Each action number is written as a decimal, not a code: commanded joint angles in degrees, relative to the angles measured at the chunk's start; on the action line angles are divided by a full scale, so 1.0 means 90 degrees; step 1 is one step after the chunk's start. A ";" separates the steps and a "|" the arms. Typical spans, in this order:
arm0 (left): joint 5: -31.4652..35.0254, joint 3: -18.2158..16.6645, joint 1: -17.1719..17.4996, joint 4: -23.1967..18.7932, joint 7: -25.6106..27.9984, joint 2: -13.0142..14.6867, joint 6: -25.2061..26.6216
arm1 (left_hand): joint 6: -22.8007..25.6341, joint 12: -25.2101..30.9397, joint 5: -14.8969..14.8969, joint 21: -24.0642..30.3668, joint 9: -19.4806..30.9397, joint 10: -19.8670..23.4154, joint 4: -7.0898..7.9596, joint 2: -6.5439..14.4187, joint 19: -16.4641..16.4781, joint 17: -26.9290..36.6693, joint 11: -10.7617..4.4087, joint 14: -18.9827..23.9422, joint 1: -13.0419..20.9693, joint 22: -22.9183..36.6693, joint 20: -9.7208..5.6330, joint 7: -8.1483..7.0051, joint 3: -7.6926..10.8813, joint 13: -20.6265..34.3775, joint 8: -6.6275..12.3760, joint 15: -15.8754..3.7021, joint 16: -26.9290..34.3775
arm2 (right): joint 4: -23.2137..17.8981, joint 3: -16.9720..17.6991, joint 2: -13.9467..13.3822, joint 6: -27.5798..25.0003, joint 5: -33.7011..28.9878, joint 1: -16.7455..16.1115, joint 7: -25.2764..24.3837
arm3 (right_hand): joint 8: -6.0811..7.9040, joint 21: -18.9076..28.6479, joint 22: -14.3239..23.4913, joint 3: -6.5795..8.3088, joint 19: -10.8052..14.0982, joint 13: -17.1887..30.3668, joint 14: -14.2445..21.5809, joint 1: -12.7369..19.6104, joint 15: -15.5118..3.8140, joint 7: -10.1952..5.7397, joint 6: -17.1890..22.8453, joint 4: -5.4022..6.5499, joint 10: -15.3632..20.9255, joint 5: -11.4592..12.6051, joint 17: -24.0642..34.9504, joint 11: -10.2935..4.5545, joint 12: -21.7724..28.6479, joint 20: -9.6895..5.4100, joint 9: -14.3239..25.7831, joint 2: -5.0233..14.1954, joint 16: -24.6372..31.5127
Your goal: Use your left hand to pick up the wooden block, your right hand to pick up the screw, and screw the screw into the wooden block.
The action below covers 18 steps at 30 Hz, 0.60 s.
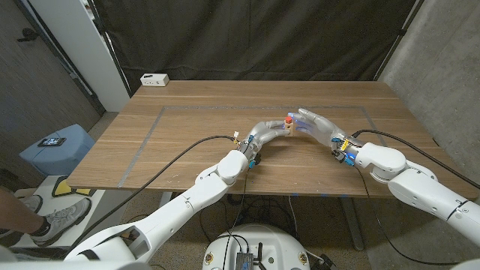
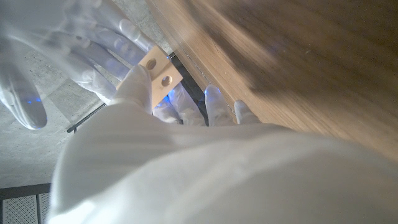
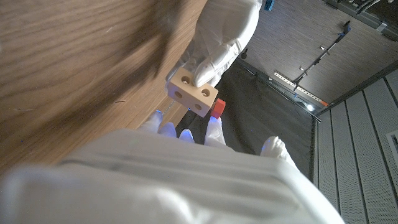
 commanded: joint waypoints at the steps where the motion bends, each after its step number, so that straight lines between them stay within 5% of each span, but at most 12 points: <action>1: -0.0047 -0.0005 -0.0046 0.0064 -0.0044 -0.0018 0.0004 | 0.0076 0.0012 0.0035 0.0024 0.0015 -0.0031 0.0021 0.0041 -0.0014 0.0013 0.0006 -0.0018 -0.0039 0.0030 0.0012 0.0024 0.0023 -0.0007 0.0042 -0.0474 0.0040 | -0.0062 0.0000 -0.0026 -0.0072 0.0038 -0.0039 -0.0051 | 0.0031 0.0036 0.0028 0.0006 0.0006 0.0019 -0.0937 -0.0004 0.0011 -0.0003 0.0068 -0.0005 -0.0776 0.0028 0.0021 0.0016 0.0028 0.0034 0.0004 -0.0017 0.0015; 18: -0.0094 0.0005 -0.0108 0.0154 -0.0103 -0.0043 -0.0004 | 0.0073 0.0011 0.0036 0.0026 0.0015 -0.0035 0.0018 0.0036 -0.0010 0.0010 0.0006 -0.0011 -0.0040 0.0030 0.0013 0.0006 0.0025 -0.0008 0.0041 -0.0481 0.0040 | -0.0192 0.0077 -0.0112 -0.0173 0.0109 -0.0192 -0.0169 | 0.0040 0.0041 0.0028 0.0011 0.0014 0.0018 -0.0924 0.0003 0.0007 -0.0025 0.0109 -0.0008 -0.0746 0.0029 0.0019 -0.0007 0.0042 0.0024 0.0003 -0.0012 0.0020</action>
